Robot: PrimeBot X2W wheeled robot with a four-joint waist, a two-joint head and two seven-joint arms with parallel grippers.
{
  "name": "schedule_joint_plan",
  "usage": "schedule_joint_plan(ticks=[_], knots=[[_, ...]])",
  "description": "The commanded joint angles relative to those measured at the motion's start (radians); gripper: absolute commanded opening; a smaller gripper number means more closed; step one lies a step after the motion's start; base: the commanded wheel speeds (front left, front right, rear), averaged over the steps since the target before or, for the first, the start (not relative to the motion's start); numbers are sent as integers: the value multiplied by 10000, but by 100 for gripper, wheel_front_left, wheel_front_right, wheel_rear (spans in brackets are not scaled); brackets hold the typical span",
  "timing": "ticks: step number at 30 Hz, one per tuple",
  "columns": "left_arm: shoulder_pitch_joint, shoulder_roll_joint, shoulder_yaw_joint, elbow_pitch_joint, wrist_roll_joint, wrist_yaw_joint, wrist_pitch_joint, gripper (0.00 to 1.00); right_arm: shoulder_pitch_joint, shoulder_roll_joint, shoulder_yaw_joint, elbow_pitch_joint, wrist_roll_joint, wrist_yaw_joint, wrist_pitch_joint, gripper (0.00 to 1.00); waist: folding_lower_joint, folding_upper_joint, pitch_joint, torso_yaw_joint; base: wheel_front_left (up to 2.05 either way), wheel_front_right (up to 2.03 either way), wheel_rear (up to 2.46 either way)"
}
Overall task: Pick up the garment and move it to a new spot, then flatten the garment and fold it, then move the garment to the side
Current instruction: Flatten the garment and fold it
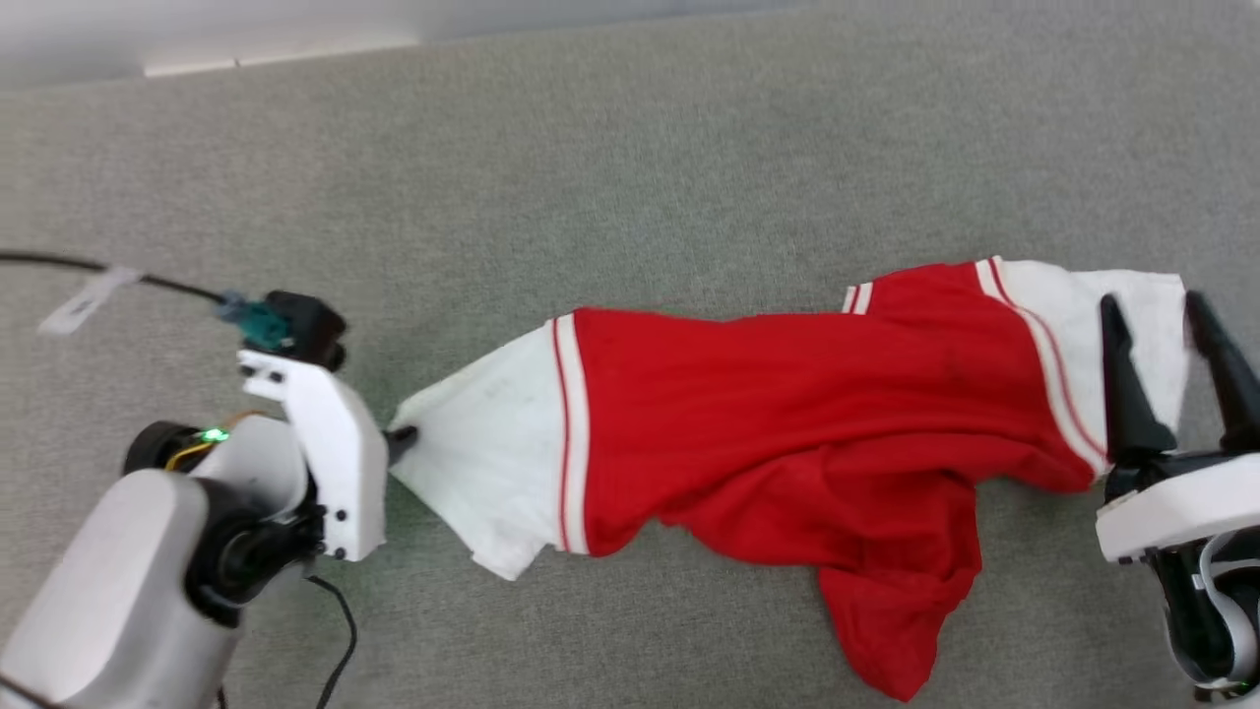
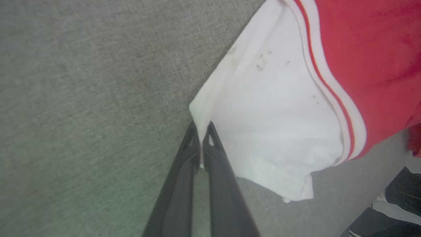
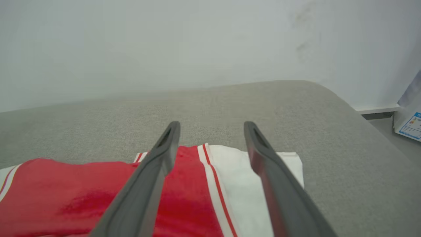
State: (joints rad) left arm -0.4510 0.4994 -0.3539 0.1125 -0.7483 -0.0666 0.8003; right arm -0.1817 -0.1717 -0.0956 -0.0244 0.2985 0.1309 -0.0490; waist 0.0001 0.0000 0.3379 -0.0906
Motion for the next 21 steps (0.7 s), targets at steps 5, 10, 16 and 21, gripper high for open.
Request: schedule_joint_plan(ticks=[5, 10, 16, 21], knots=[[684, 468, 583, -974, -198, -42, -594, 0, -26, -1001, 296, -21, 258, -5, 2285, 100, -1, 0, -468, 205, 0, 0, 0], [1275, 789, 1125, -2601, -684, -128, -932, 0, -609, -1957, 290, -256, 1061, -5, 5681, 100, -1, 0, -496, 429, 0, 0, 0], [1544, 1171, 1355, -4384, -818, -194, -900, 0, -1825, -2852, -228, 157, 1277, -3, 9045, 100, -1, 0, -93, 975, 0, 0, 0], [1353, 1128, 1152, -5352, -833, -229, -759, 0, -2763, -3327, -660, 1113, 858, -5, 10545, 100, -1, 0, 356, 1544, 0, 0, 0]])
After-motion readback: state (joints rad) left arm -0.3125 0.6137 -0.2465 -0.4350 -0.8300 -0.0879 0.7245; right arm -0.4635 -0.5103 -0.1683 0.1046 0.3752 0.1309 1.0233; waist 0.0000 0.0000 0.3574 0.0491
